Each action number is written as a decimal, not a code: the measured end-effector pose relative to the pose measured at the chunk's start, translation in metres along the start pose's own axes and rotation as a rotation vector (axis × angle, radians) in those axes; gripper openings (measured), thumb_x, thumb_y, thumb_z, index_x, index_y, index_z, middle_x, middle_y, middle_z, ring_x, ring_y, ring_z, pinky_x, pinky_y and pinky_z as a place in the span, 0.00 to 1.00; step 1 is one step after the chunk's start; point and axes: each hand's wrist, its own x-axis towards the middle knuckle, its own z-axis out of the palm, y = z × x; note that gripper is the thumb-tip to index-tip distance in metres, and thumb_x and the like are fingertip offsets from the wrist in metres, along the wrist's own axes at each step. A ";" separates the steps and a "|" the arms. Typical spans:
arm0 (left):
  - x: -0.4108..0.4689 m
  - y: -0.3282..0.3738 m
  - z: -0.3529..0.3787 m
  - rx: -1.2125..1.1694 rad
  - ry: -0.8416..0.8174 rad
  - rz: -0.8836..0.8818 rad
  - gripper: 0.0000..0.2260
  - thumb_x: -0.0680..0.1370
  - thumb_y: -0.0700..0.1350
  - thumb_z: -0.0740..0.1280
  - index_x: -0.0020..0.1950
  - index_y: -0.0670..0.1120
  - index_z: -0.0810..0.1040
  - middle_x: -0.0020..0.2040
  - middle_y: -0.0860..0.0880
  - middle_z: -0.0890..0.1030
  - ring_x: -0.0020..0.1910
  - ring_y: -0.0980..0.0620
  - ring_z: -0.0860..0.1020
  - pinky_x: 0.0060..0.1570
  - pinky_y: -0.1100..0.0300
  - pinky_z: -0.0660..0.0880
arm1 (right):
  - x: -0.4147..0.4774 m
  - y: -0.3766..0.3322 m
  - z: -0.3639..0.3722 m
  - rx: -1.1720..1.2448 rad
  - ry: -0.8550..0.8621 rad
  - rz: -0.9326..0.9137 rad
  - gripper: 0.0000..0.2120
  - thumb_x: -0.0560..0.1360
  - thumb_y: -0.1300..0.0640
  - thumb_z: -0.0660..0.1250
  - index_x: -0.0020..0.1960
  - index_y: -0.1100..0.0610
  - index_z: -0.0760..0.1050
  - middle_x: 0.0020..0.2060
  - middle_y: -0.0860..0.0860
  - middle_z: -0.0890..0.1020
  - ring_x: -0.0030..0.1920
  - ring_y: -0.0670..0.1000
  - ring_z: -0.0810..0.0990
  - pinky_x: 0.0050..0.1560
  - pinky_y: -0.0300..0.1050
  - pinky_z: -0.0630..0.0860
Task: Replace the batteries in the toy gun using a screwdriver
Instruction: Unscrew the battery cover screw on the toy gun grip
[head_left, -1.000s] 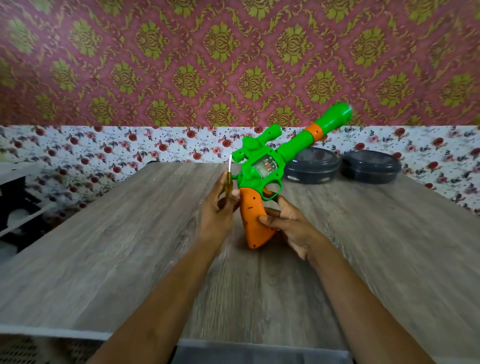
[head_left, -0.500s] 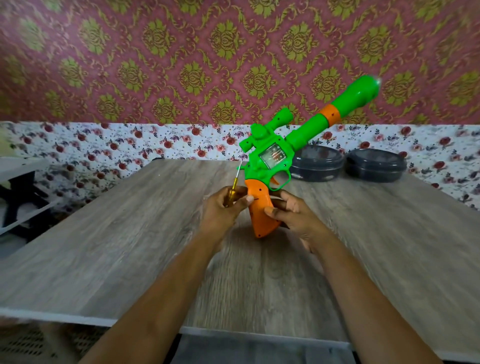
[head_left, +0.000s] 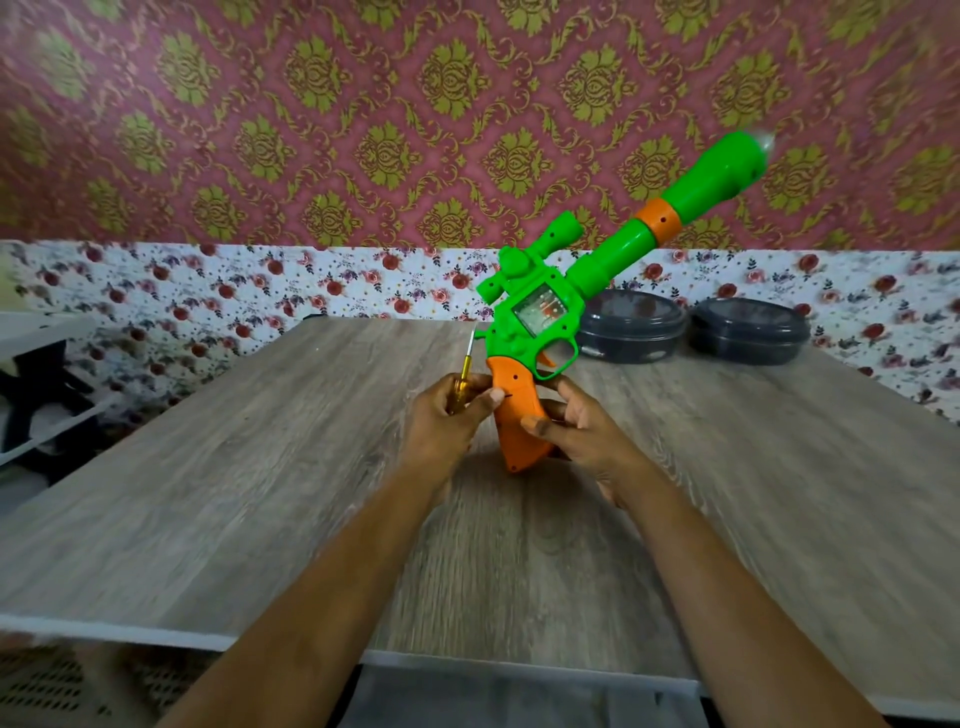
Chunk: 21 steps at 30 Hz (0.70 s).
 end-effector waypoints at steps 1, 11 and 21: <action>-0.001 0.001 0.000 0.009 0.004 0.003 0.06 0.75 0.46 0.69 0.51 0.47 0.79 0.33 0.53 0.75 0.30 0.57 0.69 0.35 0.62 0.69 | 0.000 0.000 0.000 0.005 -0.004 -0.005 0.22 0.76 0.61 0.65 0.65 0.45 0.64 0.64 0.57 0.75 0.64 0.57 0.73 0.66 0.58 0.69; -0.004 0.017 -0.018 0.399 0.247 0.360 0.20 0.79 0.37 0.58 0.72 0.45 0.68 0.47 0.42 0.69 0.36 0.54 0.69 0.37 0.60 0.66 | -0.001 0.005 -0.004 0.100 0.013 -0.012 0.21 0.76 0.63 0.63 0.67 0.51 0.66 0.52 0.52 0.81 0.49 0.49 0.80 0.53 0.46 0.76; -0.049 0.025 -0.025 0.224 0.407 0.781 0.20 0.71 0.40 0.73 0.59 0.50 0.71 0.43 0.55 0.80 0.40 0.59 0.79 0.41 0.67 0.76 | -0.003 0.006 -0.006 0.149 -0.042 -0.030 0.21 0.77 0.64 0.62 0.67 0.51 0.65 0.56 0.53 0.80 0.55 0.54 0.79 0.55 0.56 0.77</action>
